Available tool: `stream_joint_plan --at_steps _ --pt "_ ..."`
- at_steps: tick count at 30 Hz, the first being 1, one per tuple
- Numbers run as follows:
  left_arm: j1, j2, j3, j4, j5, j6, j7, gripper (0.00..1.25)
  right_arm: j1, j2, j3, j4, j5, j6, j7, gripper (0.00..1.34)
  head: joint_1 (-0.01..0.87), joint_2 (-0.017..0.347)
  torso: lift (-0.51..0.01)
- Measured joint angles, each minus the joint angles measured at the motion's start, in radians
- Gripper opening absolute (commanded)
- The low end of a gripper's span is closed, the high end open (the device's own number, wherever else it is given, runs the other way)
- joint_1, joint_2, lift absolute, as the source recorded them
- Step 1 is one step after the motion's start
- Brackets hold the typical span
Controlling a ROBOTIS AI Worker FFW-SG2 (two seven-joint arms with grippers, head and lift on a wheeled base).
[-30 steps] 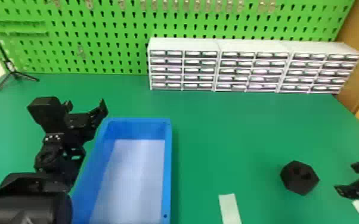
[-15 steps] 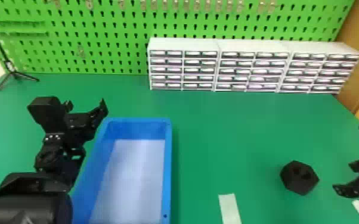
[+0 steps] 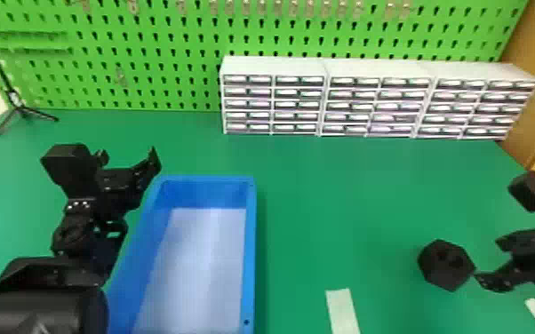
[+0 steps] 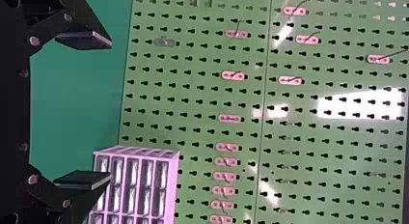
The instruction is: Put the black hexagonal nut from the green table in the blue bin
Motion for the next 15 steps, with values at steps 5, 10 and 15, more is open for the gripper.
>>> stream_joint_plan --at_steps 5,10,15 --pt "0.0 0.0 -0.001 0.0 0.0 0.0 0.0 0.95 -0.019 0.004 0.046 -0.003 0.003 -0.001 0.0 1.25 0.683 0.028 -0.096" --pt "-0.002 0.0 -0.005 0.0 0.0 0.0 0.0 0.95 -0.043 0.003 0.096 -0.003 0.017 -0.001 0.0 1.25 0.683 0.028 -0.096" --pt "-0.003 0.0 -0.006 0.0 0.001 0.0 0.0 0.95 -0.057 0.005 0.137 -0.003 0.031 -0.001 0.001 1.25 0.683 0.028 -0.096"
